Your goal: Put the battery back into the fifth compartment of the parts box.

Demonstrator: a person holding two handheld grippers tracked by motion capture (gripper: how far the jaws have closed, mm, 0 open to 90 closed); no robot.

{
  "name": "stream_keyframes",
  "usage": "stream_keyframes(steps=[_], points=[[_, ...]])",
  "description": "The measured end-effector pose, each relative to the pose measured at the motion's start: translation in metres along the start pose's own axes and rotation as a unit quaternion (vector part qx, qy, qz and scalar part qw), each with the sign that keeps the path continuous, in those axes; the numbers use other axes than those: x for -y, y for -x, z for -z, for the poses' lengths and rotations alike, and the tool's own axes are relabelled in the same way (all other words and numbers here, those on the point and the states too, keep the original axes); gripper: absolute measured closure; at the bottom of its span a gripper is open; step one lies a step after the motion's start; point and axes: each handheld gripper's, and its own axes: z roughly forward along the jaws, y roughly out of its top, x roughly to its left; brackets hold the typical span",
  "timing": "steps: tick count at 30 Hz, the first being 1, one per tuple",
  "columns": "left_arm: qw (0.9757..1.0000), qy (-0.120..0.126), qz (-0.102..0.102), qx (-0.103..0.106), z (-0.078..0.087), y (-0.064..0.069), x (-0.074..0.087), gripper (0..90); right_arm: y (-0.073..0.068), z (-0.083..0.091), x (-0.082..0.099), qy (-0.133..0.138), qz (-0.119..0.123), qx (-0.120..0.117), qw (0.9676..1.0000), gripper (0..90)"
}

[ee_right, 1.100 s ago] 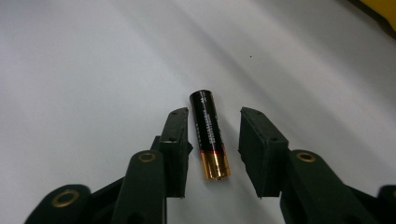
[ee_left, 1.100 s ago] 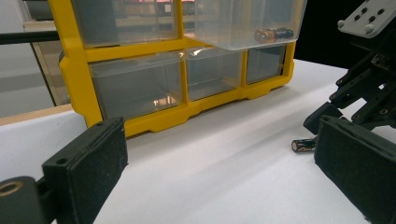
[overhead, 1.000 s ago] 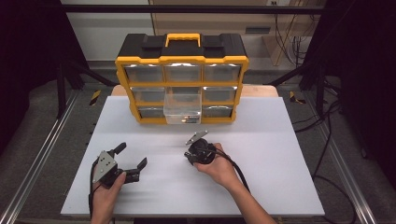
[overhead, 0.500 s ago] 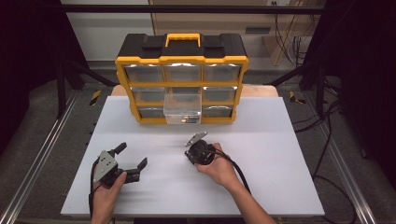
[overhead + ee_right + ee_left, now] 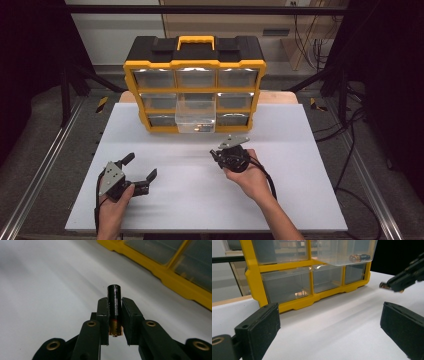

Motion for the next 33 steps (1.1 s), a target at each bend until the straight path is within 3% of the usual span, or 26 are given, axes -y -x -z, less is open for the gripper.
stream_keyframes(steps=[10, 13, 21, 29, 33], points=[[1.0, -0.002, -0.001, 0.004, -0.002, 0.003, 0.0, 2.6, 0.019, 0.039, -0.021, 0.047, -0.01, 0.025, 0.9985, 77.1], [1.0, -0.002, -0.003, 0.002, -0.001, 0.003, 0.0, 2.6, 0.026, 0.056, -0.038, 0.07, -0.003, 0.036, 0.9969, 77.1], [1.0, 0.0, -0.002, 0.0, 0.0, 0.002, -0.001, 2.6, 0.04, 0.084, -0.073, 0.126, -0.017, 0.051, 0.9906, 77.1], [1.0, 0.0, -0.003, 0.006, 0.0, 0.003, -0.001, 2.6, 0.035, 0.091, -0.109, 0.161, -0.017, 0.05, 0.9856, 77.1], [1.0, 0.0, -0.003, 0.006, -0.001, 0.004, -0.001, 2.6, 0.032, 0.09, -0.125, 0.164, -0.007, 0.048, 0.9853, 77.1]])
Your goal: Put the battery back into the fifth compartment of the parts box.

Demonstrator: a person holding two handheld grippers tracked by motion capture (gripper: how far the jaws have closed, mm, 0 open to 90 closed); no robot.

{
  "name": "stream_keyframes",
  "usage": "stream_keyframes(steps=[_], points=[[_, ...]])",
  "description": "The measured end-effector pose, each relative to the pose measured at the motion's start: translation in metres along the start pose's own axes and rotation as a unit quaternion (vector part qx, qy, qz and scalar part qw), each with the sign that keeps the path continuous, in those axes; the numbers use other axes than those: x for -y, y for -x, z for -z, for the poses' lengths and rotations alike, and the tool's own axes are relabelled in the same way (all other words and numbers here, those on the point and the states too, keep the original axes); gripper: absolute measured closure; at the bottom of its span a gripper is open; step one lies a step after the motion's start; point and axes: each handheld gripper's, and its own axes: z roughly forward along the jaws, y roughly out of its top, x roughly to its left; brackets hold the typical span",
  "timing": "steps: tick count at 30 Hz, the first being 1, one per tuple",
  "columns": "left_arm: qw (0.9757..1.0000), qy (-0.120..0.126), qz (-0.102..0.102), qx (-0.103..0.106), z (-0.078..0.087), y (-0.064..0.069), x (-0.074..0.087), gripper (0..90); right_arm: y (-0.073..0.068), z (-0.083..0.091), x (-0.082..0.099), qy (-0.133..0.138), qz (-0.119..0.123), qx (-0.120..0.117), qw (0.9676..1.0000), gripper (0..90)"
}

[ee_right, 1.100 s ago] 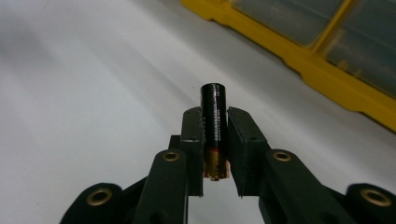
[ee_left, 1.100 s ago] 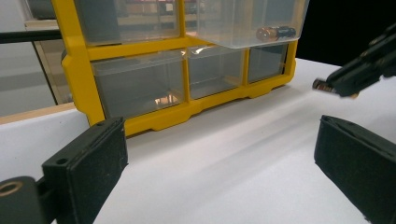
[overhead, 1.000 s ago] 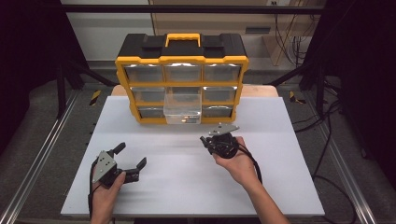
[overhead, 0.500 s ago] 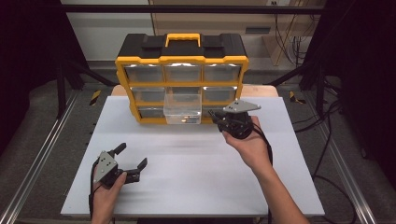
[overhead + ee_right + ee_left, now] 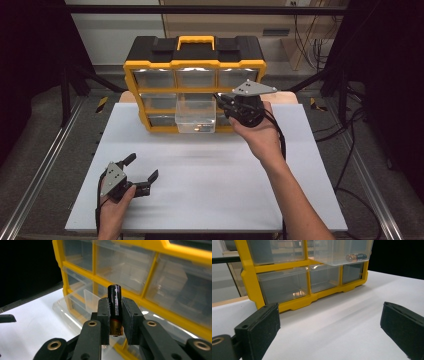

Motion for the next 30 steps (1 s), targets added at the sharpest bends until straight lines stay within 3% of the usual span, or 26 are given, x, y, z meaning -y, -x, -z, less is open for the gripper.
stream_keyframes(steps=[10, 13, 18, 30], points=[[1.0, -0.003, -0.002, 0.001, 0.0, -0.001, 0.0, 2.6, -0.004, -0.023, -0.017, -0.003, 0.0, -0.012, 0.9999, 77.1], [1.0, -0.003, -0.001, 0.001, 0.0, -0.001, 0.001, 2.6, -0.009, -0.031, -0.021, -0.009, 0.01, -0.017, 0.9998, 77.1], [1.0, -0.003, -0.002, 0.002, -0.001, -0.001, 0.0, 2.6, -0.016, -0.036, -0.024, -0.018, 0.023, -0.02, 0.9994, 77.1], [1.0, -0.006, -0.005, 0.003, -0.002, 0.0, 0.001, 2.6, -0.021, -0.043, -0.026, -0.03, 0.024, -0.029, 0.9988, 77.1]])
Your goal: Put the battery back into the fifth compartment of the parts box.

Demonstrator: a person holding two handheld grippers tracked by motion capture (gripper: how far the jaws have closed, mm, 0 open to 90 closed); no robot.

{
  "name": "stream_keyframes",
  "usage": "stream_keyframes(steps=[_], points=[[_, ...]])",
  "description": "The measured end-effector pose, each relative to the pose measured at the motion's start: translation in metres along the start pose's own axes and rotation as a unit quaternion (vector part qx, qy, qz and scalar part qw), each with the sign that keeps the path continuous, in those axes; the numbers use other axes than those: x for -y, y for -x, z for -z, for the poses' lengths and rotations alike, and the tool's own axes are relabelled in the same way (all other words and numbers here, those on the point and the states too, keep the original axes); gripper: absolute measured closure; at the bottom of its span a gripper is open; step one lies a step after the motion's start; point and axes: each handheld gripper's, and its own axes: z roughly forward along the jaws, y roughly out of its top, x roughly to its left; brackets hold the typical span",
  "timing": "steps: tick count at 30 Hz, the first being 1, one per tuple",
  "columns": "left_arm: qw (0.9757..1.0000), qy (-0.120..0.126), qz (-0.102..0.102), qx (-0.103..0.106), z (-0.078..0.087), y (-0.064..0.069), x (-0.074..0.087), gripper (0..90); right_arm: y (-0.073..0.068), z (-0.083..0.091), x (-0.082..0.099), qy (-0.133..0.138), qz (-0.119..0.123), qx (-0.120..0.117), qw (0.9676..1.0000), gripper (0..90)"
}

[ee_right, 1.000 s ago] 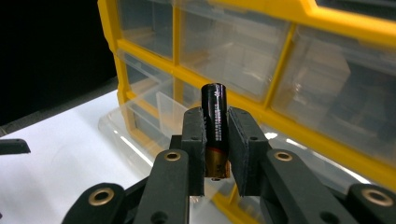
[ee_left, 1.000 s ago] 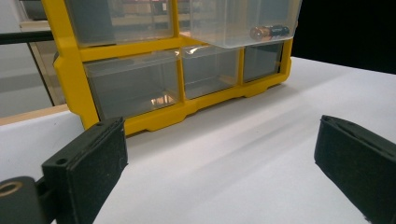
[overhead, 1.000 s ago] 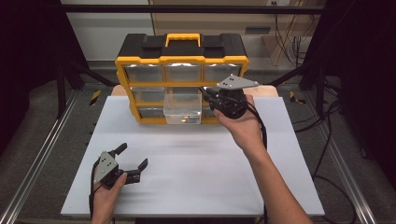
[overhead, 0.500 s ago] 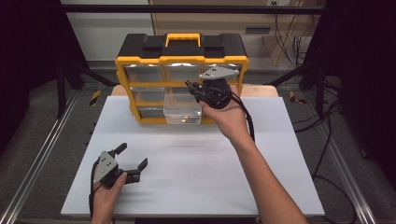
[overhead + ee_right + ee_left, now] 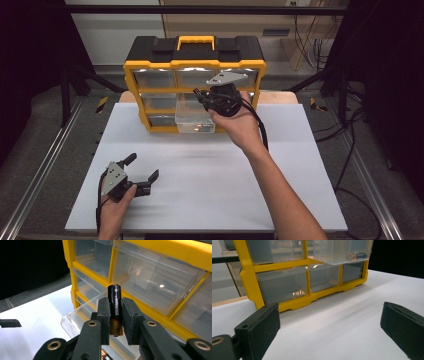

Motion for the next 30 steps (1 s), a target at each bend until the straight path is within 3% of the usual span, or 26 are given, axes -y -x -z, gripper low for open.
stream_keyframes(steps=[8, 11, 18, 21, 30], points=[[1.0, -0.002, -0.002, -0.002, 0.0, 0.001, 0.0, 2.6, -0.007, -0.004, -0.003, -0.001, -0.001, -0.014, 0.9999, 77.0], [1.0, -0.003, -0.003, 0.001, 0.0, 0.002, 0.0, 2.5, -0.009, -0.011, -0.004, -0.017, 0.015, -0.009, 0.9997, 77.0], [1.0, 0.0, 0.001, 0.002, 0.001, 0.001, 0.0, 2.5, -0.009, -0.021, -0.002, -0.04, 0.018, -0.008, 0.999, 76.9], [1.0, -0.001, 0.002, 0.001, -0.001, 0.001, 0.0, 2.5, -0.009, -0.026, 0.002, -0.064, 0.02, -0.023, 0.9975, 66.6], [1.0, 0.003, 0.005, -0.005, 0.003, -0.002, -0.001, 2.5, -0.013, -0.018, -0.001, -0.041, 0.004, -0.009, 0.9991, 43.0]])
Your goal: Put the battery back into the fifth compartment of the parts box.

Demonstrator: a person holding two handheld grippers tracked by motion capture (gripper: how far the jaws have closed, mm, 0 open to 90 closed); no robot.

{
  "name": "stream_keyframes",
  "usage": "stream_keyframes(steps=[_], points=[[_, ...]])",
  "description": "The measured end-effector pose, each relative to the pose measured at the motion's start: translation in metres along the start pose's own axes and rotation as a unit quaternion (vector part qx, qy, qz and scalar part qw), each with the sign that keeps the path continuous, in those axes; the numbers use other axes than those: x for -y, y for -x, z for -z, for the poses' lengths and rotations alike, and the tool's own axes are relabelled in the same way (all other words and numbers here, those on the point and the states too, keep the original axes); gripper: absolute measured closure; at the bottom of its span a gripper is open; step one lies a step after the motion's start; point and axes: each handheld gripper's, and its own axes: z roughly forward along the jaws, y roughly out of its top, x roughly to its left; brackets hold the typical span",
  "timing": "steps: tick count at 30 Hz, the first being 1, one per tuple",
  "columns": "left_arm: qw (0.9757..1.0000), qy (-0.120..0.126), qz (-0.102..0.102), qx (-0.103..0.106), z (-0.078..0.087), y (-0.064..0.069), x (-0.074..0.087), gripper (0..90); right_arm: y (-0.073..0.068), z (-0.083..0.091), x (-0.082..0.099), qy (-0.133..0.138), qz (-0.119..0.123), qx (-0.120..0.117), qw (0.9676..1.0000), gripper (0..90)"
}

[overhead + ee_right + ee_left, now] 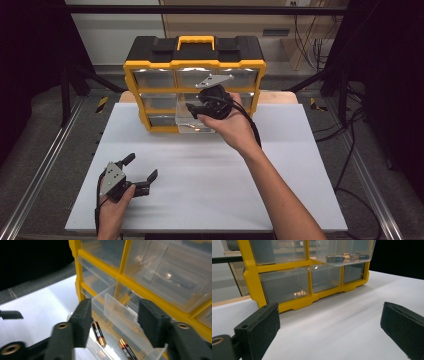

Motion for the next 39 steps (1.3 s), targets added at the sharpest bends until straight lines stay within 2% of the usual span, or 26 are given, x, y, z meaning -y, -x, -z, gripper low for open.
stream_keyframes(steps=[4, 8, 9, 13, 20, 23, 24, 25, 28, 32, 33, 36, 39], points=[[1.0, 0.0, 0.003, 0.001, 0.0, -0.001, 0.001, 2.5, 0.0, 0.002, -0.002, 0.013, -0.019, 0.0, 0.9997, 29.8], [1.0, 0.002, 0.004, 0.0, 0.001, 0.0, 0.0, 2.5, 0.002, 0.005, -0.001, 0.014, -0.03, -0.002, 0.9995, 23.5], [1.0, 0.001, 0.003, -0.001, 0.002, 0.001, 0.0, 2.5, 0.003, 0.007, 0.0, 0.016, -0.044, 0.001, 0.9989, 18.4], [1.0, -0.001, -0.001, -0.001, 0.002, 0.002, -0.001, 2.4, 0.006, 0.015, 0.003, 0.027, -0.06, 0.005, 0.9978, 13.2], [1.0, 0.0, 0.002, -0.003, 0.003, 0.002, 0.0, 2.3, 0.015, 0.031, 0.003, 0.051, -0.069, 0.017, 0.9961, 7.4], [1.0, -0.004, 0.001, -0.002, 0.003, 0.002, 0.0, 2.3, 0.018, 0.036, 0.003, 0.056, -0.074, 0.015, 0.9955, 7.0], [1.0, -0.004, 0.001, -0.001, 0.003, 0.002, 0.0, 2.3, 0.019, 0.039, 0.003, 0.059, -0.072, 0.017, 0.9955, 6.2], [1.0, -0.003, 0.0, -0.001, 0.002, 0.002, 0.0, 2.3, 0.021, 0.045, 0.005, 0.067, -0.058, 0.019, 0.9959, 4.6], [1.0, -0.004, 0.001, 0.0, 0.002, 0.002, 0.0, 2.3, 0.023, 0.049, 0.008, 0.071, -0.059, 0.02, 0.9955, 4.3], [1.0, -0.002, 0.003, -0.002, 0.003, 0.001, 0.0, 2.3, 0.028, 0.056, 0.017, 0.085, -0.064, 0.015, 0.9942, 3.4], [1.0, -0.001, 0.004, -0.002, 0.003, 0.001, 0.0, 2.3, 0.031, 0.06, 0.022, 0.096, -0.066, 0.019, 0.993, 3.0], [1.0, -0.001, 0.005, -0.002, 0.004, 0.0, 0.0, 2.3, 0.035, 0.063, 0.027, 0.101, -0.068, 0.023, 0.9923, 3.1], [1.0, -0.003, 0.005, 0.0, 0.002, 0.001, 0.0, 2.3, 0.043, 0.069, 0.038, 0.111, -0.077, 0.037, 0.9901, 4.0]])
